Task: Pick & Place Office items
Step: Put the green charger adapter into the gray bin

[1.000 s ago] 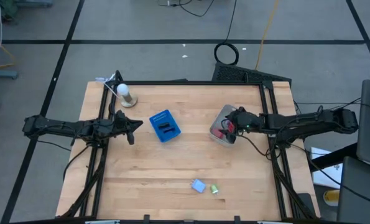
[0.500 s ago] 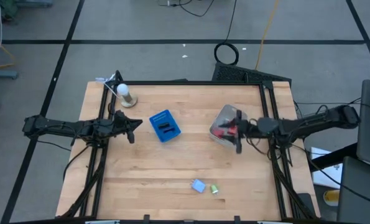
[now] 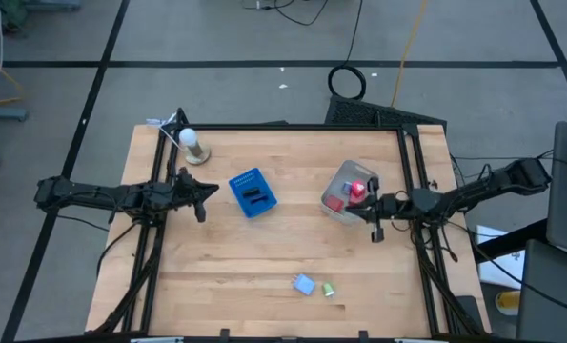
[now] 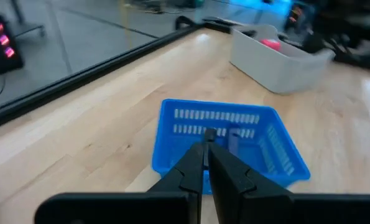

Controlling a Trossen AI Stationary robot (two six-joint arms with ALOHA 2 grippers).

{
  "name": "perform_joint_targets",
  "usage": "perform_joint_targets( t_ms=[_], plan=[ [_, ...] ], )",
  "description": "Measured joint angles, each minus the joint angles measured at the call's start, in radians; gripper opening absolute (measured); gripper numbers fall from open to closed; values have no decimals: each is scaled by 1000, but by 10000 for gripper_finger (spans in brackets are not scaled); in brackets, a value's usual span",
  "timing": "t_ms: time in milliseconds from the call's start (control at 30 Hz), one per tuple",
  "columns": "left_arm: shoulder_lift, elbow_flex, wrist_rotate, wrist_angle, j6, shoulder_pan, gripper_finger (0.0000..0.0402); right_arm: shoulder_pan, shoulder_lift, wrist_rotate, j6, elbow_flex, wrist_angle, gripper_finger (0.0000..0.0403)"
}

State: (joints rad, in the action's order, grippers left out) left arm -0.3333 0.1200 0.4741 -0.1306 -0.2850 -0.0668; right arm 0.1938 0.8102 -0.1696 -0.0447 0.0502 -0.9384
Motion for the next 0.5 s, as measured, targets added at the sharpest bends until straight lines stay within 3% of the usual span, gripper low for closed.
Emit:
perform_joint_targets(
  t_ms=[267, 400, 500],
  plan=[
    [21, 0, -177, 7, 164, -21, 24, -4, 2, 115, -21, -2, 6, 9],
    [21, 0, -303, 72, 209, -39, 24, -4, 2, 120, -23, -3, 7, 1],
    [21, 0, -325, 104, 227, -54, 23, -4, 1, 120, -20, -3, 8, 2]
  ],
)
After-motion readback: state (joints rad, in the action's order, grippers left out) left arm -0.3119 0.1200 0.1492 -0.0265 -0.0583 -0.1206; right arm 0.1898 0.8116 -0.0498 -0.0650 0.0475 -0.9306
